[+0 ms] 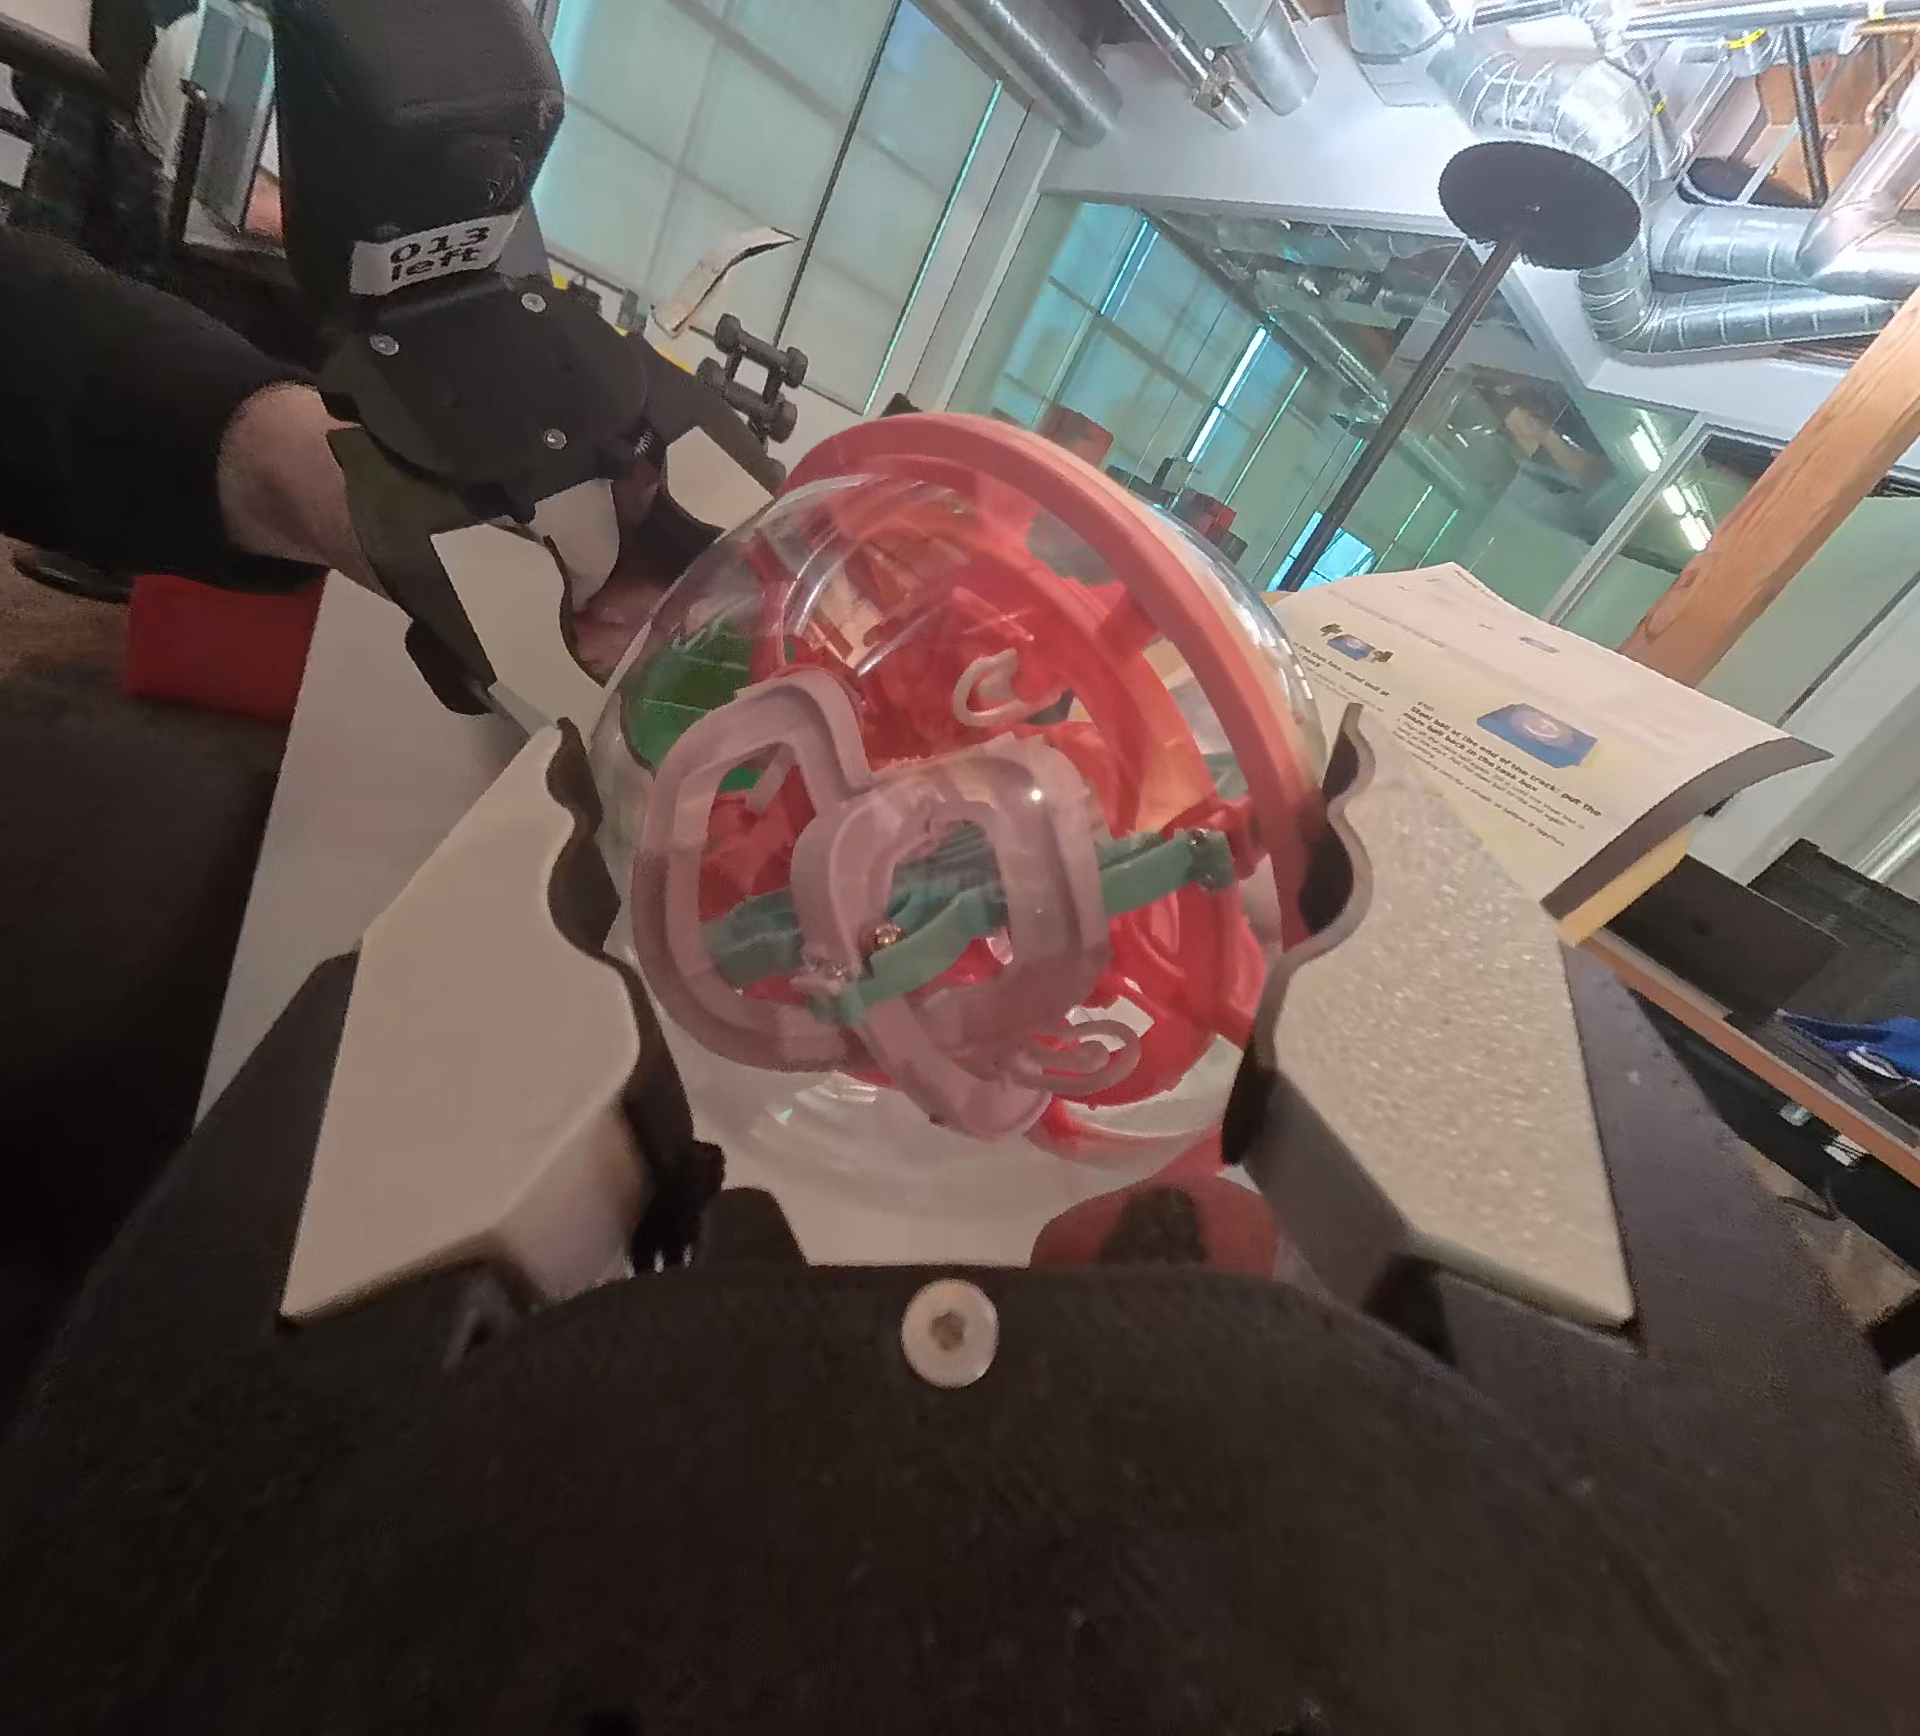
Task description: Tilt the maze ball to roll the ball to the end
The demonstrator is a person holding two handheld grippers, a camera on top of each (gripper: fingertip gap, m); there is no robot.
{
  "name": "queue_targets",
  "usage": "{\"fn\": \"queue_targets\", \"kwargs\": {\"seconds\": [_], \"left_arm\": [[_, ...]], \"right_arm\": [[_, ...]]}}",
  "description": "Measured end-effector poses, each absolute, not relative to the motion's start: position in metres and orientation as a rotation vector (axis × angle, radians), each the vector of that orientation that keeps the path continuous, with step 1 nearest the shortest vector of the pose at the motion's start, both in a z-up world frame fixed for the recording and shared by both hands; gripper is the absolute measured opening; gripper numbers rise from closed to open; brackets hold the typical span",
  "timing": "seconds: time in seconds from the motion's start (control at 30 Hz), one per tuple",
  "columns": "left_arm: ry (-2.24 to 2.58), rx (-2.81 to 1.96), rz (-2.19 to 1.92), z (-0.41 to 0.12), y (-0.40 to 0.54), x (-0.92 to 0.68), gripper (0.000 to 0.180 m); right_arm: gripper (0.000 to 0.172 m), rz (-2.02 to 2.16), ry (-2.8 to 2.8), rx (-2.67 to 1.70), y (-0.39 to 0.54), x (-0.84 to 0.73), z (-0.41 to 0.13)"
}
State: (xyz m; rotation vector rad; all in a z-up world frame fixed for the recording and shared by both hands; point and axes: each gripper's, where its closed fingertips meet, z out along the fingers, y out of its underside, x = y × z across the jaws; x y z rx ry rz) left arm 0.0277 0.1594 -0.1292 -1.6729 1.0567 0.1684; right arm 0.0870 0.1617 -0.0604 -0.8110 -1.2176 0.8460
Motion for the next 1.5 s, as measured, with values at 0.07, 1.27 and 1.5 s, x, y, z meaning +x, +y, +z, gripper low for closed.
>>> {"fn": "queue_targets", "kwargs": {"seconds": [0.07,1.27,1.5], "left_arm": [[1.042,-1.659,0.162,-0.13,0.162,0.029,0.077],[0.526,-1.19,0.021,-0.048,0.178,0.022,0.074],[0.481,-1.176,-0.024,-0.043,0.176,0.018,0.074]], "right_arm": [[0.135,0.818,-1.225,-0.806,0.162,0.087,-0.06],[0.134,0.096,-1.689,-0.478,0.112,0.028,0.034],[0.133,0.038,-1.756,-0.473,0.105,0.016,0.039]]}}
